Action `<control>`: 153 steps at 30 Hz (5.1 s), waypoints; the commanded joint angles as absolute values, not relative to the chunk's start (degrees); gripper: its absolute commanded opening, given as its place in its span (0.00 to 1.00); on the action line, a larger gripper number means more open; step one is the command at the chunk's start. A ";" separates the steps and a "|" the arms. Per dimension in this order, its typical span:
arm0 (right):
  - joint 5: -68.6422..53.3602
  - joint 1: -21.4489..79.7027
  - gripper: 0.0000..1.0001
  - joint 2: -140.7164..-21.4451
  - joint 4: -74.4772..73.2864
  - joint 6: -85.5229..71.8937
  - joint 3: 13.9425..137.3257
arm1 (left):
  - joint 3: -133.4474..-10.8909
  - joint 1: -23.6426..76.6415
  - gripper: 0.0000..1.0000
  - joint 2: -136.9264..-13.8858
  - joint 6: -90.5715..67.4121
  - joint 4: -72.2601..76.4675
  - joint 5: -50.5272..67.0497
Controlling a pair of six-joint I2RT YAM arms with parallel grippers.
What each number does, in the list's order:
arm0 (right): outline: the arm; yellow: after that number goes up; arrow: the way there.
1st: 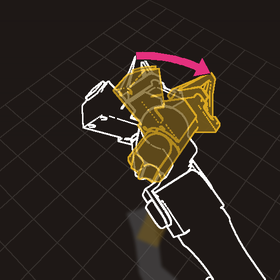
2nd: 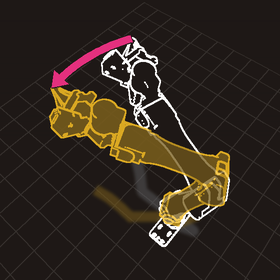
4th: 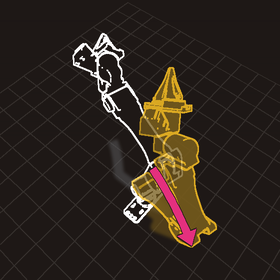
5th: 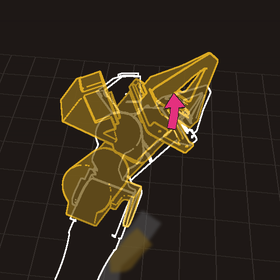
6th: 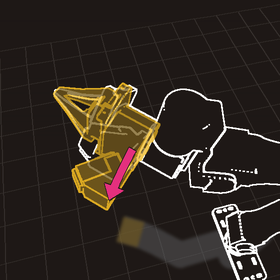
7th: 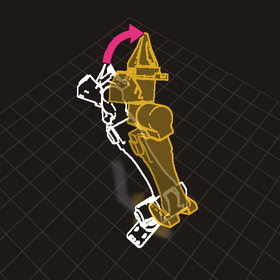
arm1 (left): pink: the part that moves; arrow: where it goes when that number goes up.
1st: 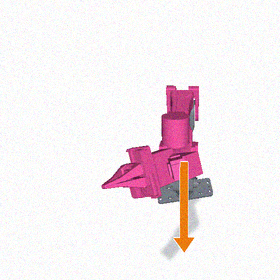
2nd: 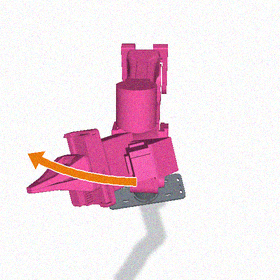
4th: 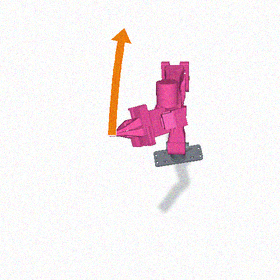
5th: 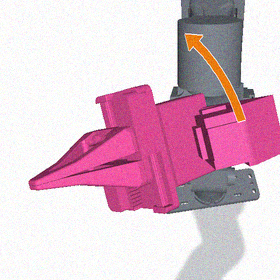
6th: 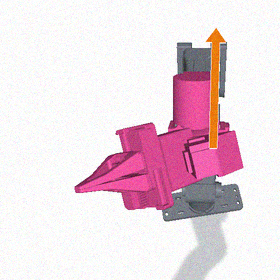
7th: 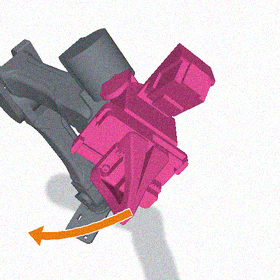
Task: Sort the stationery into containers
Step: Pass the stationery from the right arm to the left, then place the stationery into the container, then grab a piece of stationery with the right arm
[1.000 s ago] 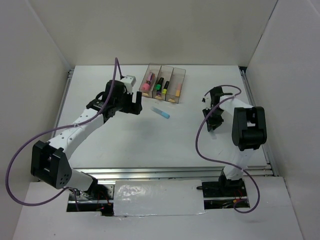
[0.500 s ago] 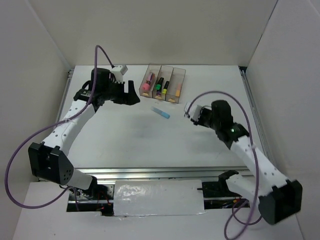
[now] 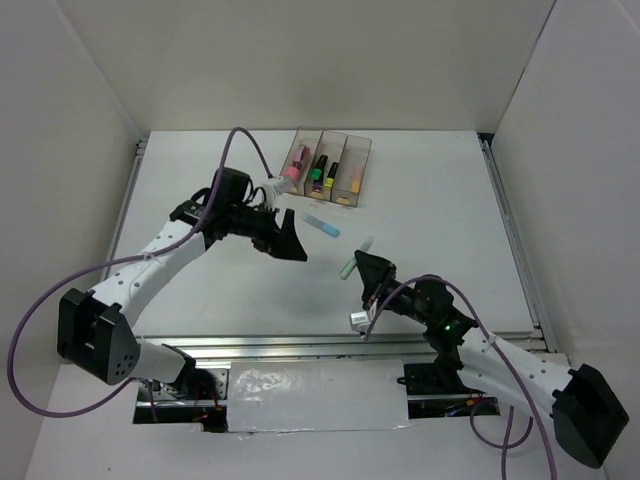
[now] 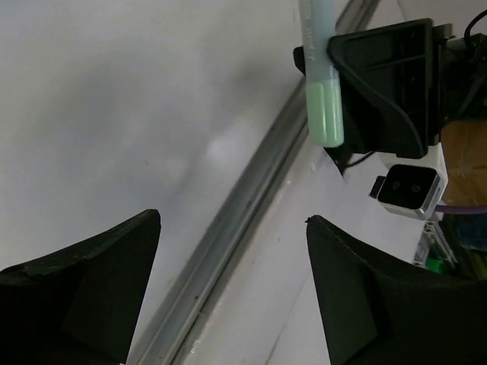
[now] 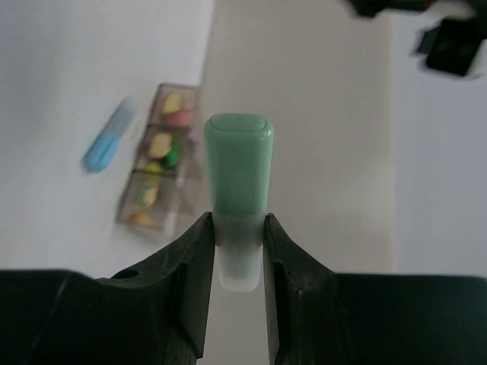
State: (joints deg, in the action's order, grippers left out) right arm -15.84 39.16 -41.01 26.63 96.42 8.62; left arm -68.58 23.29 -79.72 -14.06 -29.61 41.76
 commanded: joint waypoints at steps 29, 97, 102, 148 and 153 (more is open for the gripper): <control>4.57 61.00 0.00 -50.18 38.84 97.30 16.52 | -65.91 34.36 0.77 -80.15 -19.78 -19.77 47.46; -18.99 8.35 0.88 -51.15 -26.19 12.57 44.03 | -121.03 34.37 0.39 -138.43 -18.02 -4.14 0.44; -17.23 11.24 0.88 -52.99 -25.14 11.69 44.47 | -120.59 32.79 0.42 -139.22 -20.12 -3.43 0.35; -6.32 32.17 0.65 -126.03 -33.91 18.81 101.24 | -71.19 2.64 0.99 -81.21 -22.68 -9.75 14.76; -7.82 32.96 0.59 -127.44 -34.71 19.95 102.04 | -71.46 2.02 0.99 -81.65 -23.03 -9.76 15.29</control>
State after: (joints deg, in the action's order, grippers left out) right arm -6.68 31.68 -126.28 -31.38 18.59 99.04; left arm -69.14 2.55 -82.94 -21.67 -11.53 13.96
